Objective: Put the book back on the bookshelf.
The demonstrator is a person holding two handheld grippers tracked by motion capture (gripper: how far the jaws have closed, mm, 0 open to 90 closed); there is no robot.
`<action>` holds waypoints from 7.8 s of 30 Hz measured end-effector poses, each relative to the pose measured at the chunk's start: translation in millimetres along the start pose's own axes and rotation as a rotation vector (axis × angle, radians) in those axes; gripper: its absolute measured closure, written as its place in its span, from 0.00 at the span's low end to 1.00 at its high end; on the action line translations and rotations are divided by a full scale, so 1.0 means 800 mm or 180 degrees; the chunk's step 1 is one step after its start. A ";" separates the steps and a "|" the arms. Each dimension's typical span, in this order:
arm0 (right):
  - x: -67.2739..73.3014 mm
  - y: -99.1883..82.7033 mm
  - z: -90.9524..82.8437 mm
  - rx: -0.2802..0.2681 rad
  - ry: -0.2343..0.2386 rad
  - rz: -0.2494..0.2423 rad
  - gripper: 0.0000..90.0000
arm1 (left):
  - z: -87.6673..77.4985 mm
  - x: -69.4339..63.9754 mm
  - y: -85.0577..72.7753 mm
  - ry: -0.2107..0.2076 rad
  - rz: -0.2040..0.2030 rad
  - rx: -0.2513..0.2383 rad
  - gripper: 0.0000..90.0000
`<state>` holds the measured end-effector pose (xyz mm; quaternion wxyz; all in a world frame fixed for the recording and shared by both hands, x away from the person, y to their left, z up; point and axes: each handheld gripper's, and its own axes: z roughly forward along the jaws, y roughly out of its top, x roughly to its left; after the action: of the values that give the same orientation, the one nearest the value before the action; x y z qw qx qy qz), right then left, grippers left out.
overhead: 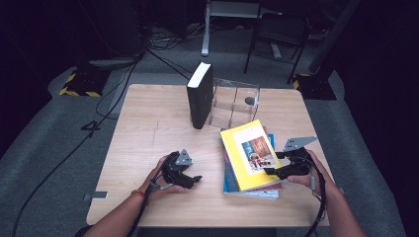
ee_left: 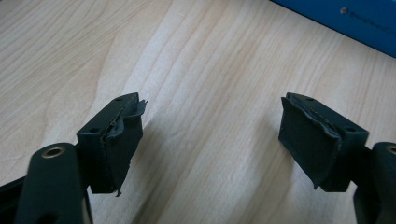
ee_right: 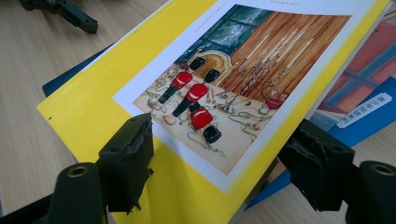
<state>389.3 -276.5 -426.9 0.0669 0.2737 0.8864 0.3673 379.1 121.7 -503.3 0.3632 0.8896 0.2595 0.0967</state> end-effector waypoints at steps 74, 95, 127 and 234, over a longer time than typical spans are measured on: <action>0.002 0.004 -0.011 -0.0677 0.0136 0.0030 0.90 | 0.045 0.020 0.101 0.0188 -0.0076 -0.1009 0.99; 0.010 0.009 -0.018 -0.0958 0.0016 -0.0159 0.92 | -0.017 0.018 0.152 0.0276 0.0112 -0.1408 0.99; 0.035 -0.007 -0.017 -0.1324 -0.0514 -0.0357 0.96 | -0.058 -0.007 0.188 0.0199 0.0371 -0.1577 0.99; 0.019 0.001 -0.033 -0.1603 -0.0758 -0.0291 0.75 | -0.041 -0.053 0.192 -0.0525 0.0485 -0.1988 0.80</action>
<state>368.3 -283.9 -406.1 0.2529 0.2494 0.7645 0.5379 391.3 26.3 -372.2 0.6298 0.7570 0.1198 0.1262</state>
